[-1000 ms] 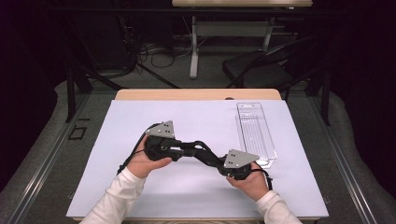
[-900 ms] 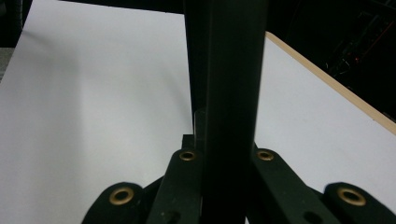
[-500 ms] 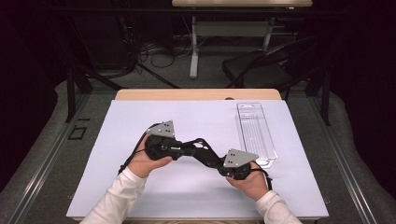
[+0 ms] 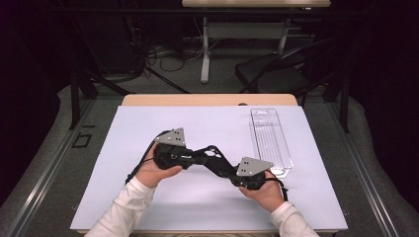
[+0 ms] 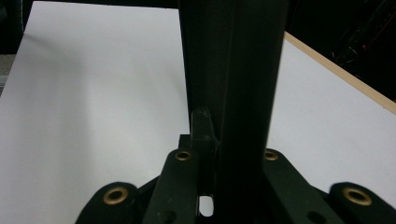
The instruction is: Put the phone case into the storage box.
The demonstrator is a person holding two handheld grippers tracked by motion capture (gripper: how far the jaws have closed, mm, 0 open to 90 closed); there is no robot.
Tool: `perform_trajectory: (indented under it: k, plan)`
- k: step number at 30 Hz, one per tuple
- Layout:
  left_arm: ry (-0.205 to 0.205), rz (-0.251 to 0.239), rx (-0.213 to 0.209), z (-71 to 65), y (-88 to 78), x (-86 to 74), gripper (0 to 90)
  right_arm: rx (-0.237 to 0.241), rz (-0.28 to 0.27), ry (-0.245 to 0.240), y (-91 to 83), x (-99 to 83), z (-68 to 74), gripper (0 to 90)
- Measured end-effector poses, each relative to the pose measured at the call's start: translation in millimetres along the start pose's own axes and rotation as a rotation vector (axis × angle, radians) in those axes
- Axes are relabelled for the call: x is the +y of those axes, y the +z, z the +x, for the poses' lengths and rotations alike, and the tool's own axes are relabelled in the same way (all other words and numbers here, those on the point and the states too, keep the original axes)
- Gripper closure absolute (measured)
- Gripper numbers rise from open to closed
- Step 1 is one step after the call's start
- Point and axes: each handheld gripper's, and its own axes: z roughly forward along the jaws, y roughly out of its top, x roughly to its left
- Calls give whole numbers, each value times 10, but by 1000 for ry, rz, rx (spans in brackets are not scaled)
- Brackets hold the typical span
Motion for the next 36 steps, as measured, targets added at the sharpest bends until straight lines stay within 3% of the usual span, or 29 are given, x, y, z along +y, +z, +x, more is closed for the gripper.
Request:
perform_trajectory:
  k: [25, 36]
  plan:
    - [2, 9, -8, 6, -3, 1, 817, -5, -10, 19, 9, -7, -13, 768]
    - [-9, 20, 6, 20, -7, -4, 818, -25, -16, 22, 14, -8, -18, 646]
